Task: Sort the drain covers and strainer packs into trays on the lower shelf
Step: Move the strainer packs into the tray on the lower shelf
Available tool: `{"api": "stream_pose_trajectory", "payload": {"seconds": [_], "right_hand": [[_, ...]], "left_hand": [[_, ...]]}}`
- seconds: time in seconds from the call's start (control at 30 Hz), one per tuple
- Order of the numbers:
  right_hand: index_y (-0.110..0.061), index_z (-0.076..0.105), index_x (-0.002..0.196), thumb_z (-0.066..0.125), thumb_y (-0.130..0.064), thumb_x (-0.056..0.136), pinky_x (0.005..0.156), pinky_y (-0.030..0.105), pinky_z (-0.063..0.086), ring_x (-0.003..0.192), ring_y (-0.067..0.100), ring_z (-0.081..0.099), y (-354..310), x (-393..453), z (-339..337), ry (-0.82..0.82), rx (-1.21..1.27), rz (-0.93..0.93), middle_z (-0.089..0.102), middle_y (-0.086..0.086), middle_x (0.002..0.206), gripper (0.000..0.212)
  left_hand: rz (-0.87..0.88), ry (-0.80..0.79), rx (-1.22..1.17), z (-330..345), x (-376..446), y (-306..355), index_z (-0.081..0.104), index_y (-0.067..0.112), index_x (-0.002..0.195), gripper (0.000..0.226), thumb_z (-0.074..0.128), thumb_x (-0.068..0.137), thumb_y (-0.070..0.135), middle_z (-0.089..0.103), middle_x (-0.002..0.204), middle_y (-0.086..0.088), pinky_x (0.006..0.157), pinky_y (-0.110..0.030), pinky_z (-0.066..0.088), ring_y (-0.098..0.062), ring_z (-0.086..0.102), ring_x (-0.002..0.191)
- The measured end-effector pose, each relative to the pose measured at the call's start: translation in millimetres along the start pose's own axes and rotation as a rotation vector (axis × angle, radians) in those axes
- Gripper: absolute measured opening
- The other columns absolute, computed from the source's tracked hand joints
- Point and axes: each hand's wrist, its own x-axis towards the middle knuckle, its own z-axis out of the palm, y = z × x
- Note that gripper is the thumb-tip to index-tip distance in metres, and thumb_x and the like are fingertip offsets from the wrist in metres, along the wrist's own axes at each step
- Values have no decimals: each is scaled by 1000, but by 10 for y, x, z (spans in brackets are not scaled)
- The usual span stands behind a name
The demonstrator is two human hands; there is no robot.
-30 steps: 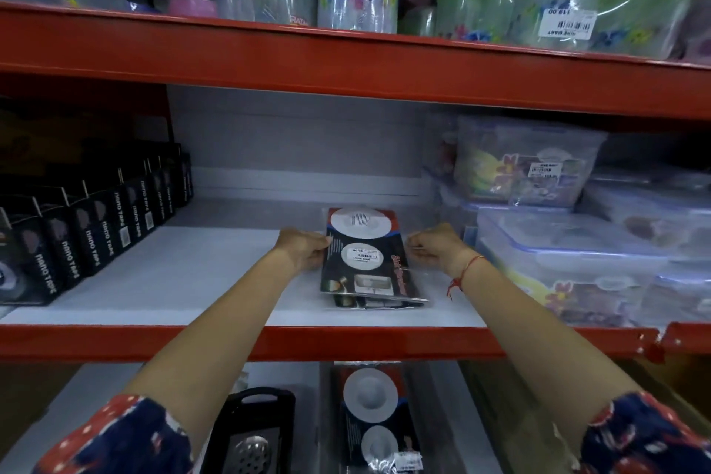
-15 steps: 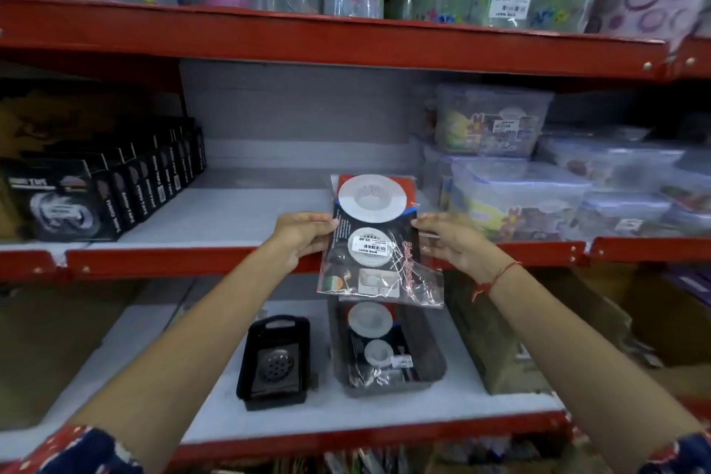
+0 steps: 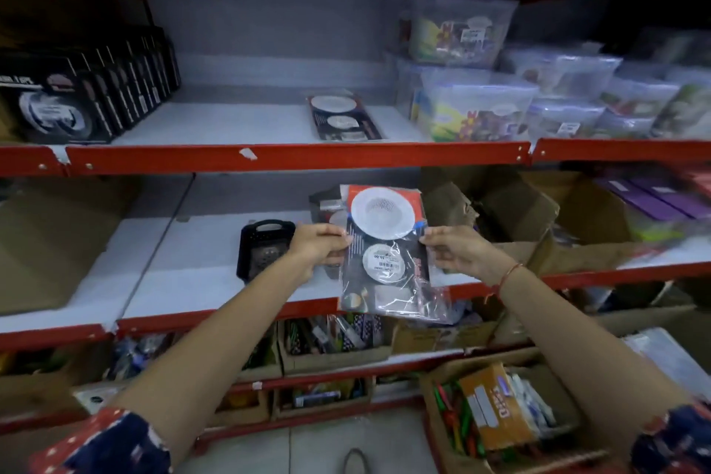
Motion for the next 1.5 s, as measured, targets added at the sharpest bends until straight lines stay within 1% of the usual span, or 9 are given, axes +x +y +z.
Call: {"api": "stream_pose_trajectory", "payload": {"seconds": [0.33, 0.4, 0.5, 0.63, 0.73, 0.9, 1.03, 1.3, 1.5], "right_hand": [[0, 60, 100, 59, 5, 88, 71, 32, 58, 84, 24, 65, 247, 449, 168, 44, 19, 112, 66, 12, 94, 13], [2, 59, 95, 55, 8, 88, 86, 38, 56, 90, 27, 60, 225, 585, 225, 55, 5, 114, 61, 17, 96, 11], [-2, 53, 71, 48, 11, 88, 71, 34, 53, 73, 24, 56, 162, 872, 304, 73, -24, 140, 55, 16, 78, 22], [-3, 45, 72, 43, 14, 85, 48, 29, 46, 54, 20, 46, 78, 1289, 412, 106, -80, 160, 42, 13, 64, 22], [-4, 45, 68, 39, 19, 82, 56, 32, 49, 60, 23, 49, 71, 1601, 488, 103, -100, 172, 45, 14, 66, 28], [-2, 59, 117, 46, 16, 81, 80, 38, 54, 96, 30, 61, 78, 2138, 607, 121, -297, 98, 63, 17, 109, 43], [-8, 41, 144, 43, 13, 83, 104, 37, 46, 130, 29, 48, 76, 2315, 701, 76, -423, 63, 47, 12, 145, 64], [-7, 54, 131, 49, 4, 85, 97, 43, 52, 111, 33, 61, 193, 2229, 622, 24, -495, 90, 64, 18, 122, 48], [-5, 48, 138, 55, -5, 88, 98, 35, 50, 114, 31, 59, 138, 1889, 594, 37, -601, 3, 60, 16, 129, 51]], "left_hand": [[-216, 78, -71, 47, 349, -384, 61, 7, 77, 14, 71, 80, -3, 67, 80, -7, 70, -29, 60, -9, 66, 51], [-230, 96, -75, 43, 507, -420, 64, 1, 89, 9, 66, 83, -6, 66, 91, -12, 81, -33, 55, -14, 64, 60], [-258, 136, -47, 42, 805, -440, 60, -7, 115, 28, 59, 87, -9, 63, 99, -17, 88, -36, 53, -23, 63, 80], [-296, 161, -50, 60, 1180, -449, 58, -3, 111, 19, 49, 94, -4, 64, 88, -16, 72, -35, 55, -22, 61, 70], [-332, 173, -40, 67, 1425, -456, 55, 6, 82, 18, 47, 93, -6, 57, 69, -9, 58, -29, 55, -17, 53, 58], [-360, 208, -24, 63, 1838, -503, 53, 15, 96, 21, 47, 92, -5, 55, 68, -9, 84, -35, 48, -16, 50, 59], [-406, 199, -33, 71, 2031, -541, 56, 7, 93, 12, 46, 93, 1, 55, 73, -8, 70, -31, 50, -14, 50, 62], [-475, 123, -2, 29, 2014, -549, 49, 2, 103, 14, 39, 94, -1, 57, 103, -14, 97, -41, 46, -27, 54, 98], [-447, 95, 75, 47, 1746, -482, 51, -4, 122, 30, 45, 94, 5, 56, 116, -18, 87, -33, 47, -25, 53, 97]]}}
